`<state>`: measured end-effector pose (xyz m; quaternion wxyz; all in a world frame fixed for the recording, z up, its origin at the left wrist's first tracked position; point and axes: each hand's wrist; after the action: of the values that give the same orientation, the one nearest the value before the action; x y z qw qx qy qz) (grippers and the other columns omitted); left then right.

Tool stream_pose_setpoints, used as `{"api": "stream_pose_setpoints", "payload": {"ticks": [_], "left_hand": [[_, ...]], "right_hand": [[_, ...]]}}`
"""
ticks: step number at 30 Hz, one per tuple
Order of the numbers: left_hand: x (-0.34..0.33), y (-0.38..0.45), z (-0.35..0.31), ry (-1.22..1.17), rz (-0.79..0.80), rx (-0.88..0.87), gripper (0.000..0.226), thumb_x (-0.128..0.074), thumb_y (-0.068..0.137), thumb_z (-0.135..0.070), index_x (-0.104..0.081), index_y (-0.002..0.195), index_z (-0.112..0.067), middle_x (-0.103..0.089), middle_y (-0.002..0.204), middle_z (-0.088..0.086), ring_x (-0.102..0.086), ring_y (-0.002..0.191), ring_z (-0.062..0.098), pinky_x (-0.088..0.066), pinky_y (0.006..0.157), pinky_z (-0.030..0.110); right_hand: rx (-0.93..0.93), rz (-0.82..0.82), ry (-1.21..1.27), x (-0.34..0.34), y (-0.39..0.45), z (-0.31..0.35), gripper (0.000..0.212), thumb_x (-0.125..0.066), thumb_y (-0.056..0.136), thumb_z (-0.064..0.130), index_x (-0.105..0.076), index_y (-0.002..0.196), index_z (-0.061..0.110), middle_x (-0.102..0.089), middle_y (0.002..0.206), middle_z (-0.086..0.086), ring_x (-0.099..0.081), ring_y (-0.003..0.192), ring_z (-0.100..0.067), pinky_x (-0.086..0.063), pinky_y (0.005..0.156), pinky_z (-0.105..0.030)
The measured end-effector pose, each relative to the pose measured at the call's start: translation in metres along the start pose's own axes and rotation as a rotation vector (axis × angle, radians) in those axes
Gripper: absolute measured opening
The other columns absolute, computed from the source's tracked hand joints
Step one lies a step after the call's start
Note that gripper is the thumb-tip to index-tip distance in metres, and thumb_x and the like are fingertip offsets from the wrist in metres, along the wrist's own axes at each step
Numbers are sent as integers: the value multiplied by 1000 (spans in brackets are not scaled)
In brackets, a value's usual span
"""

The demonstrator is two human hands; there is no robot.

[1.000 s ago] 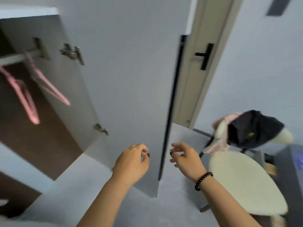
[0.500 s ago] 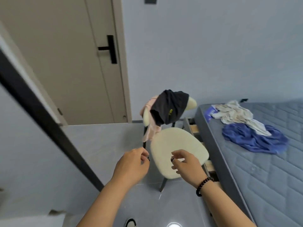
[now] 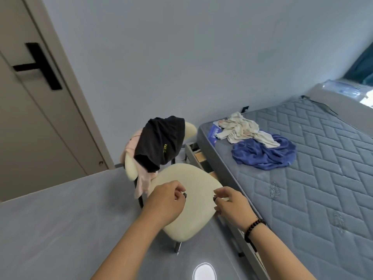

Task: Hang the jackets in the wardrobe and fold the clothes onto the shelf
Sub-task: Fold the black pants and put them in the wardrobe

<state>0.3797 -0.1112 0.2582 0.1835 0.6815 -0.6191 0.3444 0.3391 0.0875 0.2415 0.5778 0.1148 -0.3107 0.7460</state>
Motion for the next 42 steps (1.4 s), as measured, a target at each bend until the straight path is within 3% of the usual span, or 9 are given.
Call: {"api": "stream_pose_setpoints", "payload": {"ticks": [6,10,15,19,22,27,31,34,42], "left_hand": [[-25,63,-26,48,82,-56,20,-53,88,-19,-63,102,-29,-61,86,-17,-58,83,2,-50,78,20],[-52,100,-51,58,111,-50,20,-53,88,-21,-63,101,-32,-63,87,-17,-58,81,1,-45,71,13],[-90,149,-87,22,53,41,20,-53,88,-21,-65,100,-31,-64,87,-16,-59,81,2,-49,74,18],[-117,175,-114,-32,15,130,19,-54,89,-21,-65,103,-30,-64,90,-15,-59,82,4,-48,74,18],[-129,187,-125,-74,-23,187,19,-54,89,-20,-65,103,-29,-65,91,-15,-60,82,4,-50,74,18],[-125,205,-118,-113,-88,305,17,-55,89,-18,-62,99,-30,-64,85,-16,-60,78,1,-47,65,13],[-106,238,-104,-173,-181,399,26,-56,88,-17,-56,112,-26,-63,85,-15,-56,78,1,-38,56,12],[-90,273,-90,-203,-227,418,40,-58,90,-18,-49,128,-20,-62,100,-8,-56,91,9,-36,60,10],[-75,401,-42,-172,-233,443,64,-64,88,-12,-32,142,-15,-40,137,5,-55,106,19,-50,89,31]], "right_hand": [[-50,-47,46,34,38,-17,20,-57,88,16,-62,107,22,-67,100,3,-67,74,-8,-55,77,-29],[-100,-41,55,73,73,-38,17,-58,88,16,-62,101,26,-66,100,4,-66,87,-15,-56,83,-37],[-40,49,-24,123,132,-50,21,-57,89,15,-56,87,36,-63,95,12,-65,91,-17,-54,86,-39],[19,141,-94,156,178,-51,16,-56,90,14,-58,97,28,-62,97,11,-65,92,-16,-53,87,-34],[72,207,-128,172,207,-45,15,-54,90,13,-58,100,24,-63,96,8,-65,87,-16,-52,79,-25],[135,310,-158,167,247,-30,13,-55,91,16,-58,99,24,-64,97,5,-65,90,-16,-52,81,-26],[180,381,-204,151,278,-15,19,-55,90,17,-59,109,20,-65,98,3,-61,92,-15,-48,80,-22],[195,426,-259,142,307,-1,22,-56,91,19,-59,113,18,-64,102,1,-61,95,-14,-47,80,-20],[202,401,-303,121,409,51,25,-54,93,18,-57,117,16,-61,107,1,-60,100,-15,-46,85,-24]]}}
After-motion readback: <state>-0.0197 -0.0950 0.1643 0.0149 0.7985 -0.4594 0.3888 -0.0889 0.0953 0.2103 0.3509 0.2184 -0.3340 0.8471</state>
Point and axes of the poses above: each hand's wrist, its own y-axis towards the middle knuckle, its own x-axis out of the back of the hand, z = x × y
